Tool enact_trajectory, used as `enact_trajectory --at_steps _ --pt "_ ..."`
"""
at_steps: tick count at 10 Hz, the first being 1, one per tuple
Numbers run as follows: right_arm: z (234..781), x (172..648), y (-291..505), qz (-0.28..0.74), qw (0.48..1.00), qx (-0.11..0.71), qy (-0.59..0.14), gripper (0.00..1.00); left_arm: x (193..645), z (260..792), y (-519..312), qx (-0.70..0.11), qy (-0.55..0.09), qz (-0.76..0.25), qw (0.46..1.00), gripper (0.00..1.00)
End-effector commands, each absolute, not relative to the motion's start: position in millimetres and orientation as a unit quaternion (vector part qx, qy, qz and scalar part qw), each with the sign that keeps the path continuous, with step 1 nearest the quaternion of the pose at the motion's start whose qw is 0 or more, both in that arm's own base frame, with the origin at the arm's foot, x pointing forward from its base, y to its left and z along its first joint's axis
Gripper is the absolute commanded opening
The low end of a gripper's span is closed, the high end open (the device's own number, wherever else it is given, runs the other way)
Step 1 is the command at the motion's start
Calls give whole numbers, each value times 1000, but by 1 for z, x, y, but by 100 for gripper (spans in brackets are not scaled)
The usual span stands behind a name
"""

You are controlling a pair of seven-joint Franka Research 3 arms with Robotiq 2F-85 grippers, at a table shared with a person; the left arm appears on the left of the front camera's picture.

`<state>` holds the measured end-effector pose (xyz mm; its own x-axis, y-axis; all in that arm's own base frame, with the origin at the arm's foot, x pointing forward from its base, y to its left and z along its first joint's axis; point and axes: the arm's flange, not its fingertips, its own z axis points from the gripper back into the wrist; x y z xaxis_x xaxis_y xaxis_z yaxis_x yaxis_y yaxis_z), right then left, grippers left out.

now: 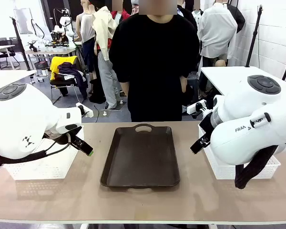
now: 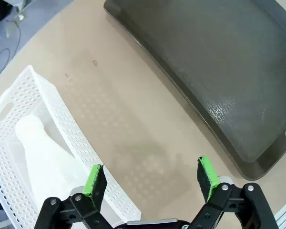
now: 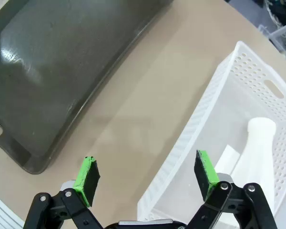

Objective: Prepare the laboratory tools.
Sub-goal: Pick up the Big flask that the person points to.

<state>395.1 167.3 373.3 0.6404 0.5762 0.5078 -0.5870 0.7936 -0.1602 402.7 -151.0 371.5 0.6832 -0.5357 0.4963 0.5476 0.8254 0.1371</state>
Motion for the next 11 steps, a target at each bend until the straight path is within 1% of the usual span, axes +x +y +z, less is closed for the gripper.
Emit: enact_trajectory --at_steps 1,11 --pt "373 395 167 321 906 10 -277 100 403 372 -151 -11 -267 -295 917 100" --pt "373 395 167 321 906 10 -277 100 403 372 -151 -11 -267 -295 917 100"
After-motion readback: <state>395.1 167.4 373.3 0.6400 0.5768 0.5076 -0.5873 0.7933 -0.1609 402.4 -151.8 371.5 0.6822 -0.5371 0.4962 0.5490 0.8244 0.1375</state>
